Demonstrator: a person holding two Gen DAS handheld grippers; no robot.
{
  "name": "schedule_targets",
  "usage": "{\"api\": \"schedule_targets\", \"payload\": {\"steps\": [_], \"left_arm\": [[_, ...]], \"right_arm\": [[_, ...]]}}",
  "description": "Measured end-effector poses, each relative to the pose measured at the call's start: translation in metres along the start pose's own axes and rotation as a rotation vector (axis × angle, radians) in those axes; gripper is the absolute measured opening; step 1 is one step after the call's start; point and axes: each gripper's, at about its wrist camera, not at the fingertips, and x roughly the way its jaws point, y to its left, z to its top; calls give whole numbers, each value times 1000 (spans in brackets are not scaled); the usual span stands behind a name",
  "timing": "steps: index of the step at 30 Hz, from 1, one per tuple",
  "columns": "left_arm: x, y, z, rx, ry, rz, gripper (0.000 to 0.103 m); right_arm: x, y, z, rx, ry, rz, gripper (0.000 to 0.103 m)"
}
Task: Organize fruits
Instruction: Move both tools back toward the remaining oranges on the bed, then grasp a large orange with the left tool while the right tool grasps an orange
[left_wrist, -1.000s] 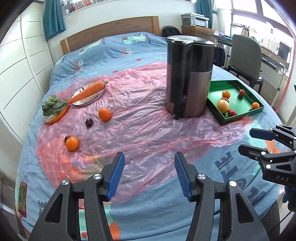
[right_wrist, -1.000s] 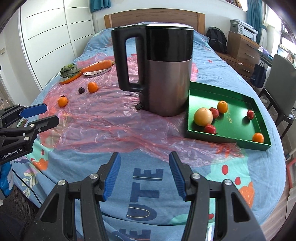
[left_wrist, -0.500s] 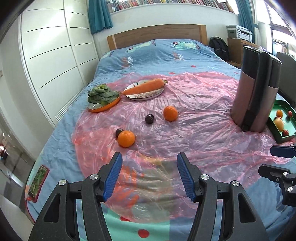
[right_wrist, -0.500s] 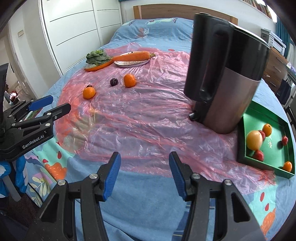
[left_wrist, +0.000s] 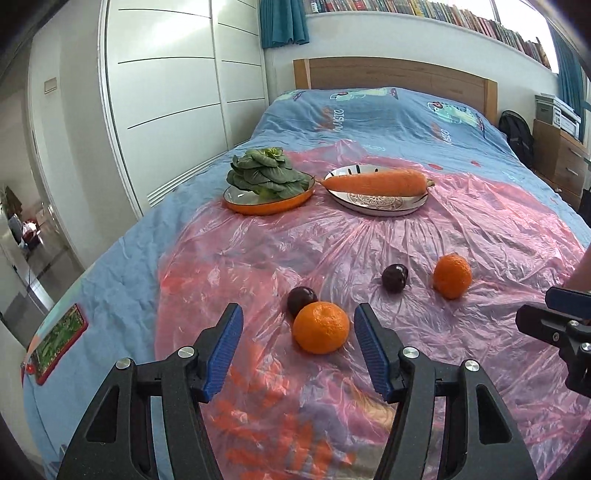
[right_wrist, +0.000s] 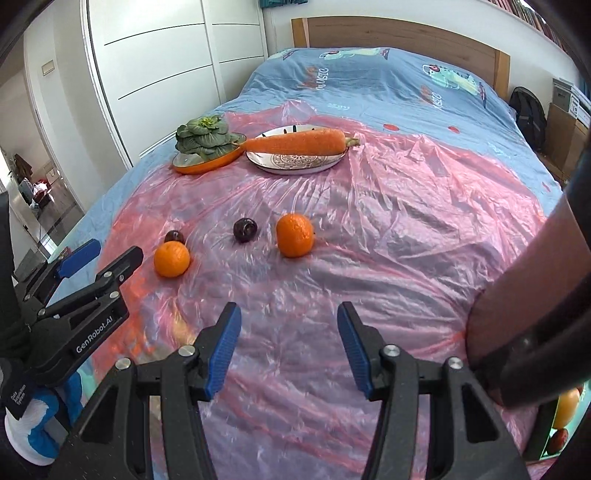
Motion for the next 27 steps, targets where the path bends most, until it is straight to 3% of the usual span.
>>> {"api": "schedule_targets", "payload": {"steps": [2, 12, 21, 22, 24, 27], "left_arm": [[12, 1, -1, -20, 8, 4, 57], [41, -1, -9, -65, 47, 3, 57], [53, -5, -10, -60, 73, -39, 57], [54, -6, -11, -57, 78, -43, 56], [59, -7, -13, -50, 95, -49, 54], [67, -6, -16, -63, 139, -85, 41]], "right_arm": [[17, -1, 13, 0, -14, -11, 103], [87, 0, 33, -65, -11, -32, 103], [118, 8, 34, -136, 12, -36, 103], [120, 8, 34, -136, 14, -33, 99], [122, 9, 33, -139, 17, -36, 94], [125, 7, 32, -130, 19, -31, 90]]}}
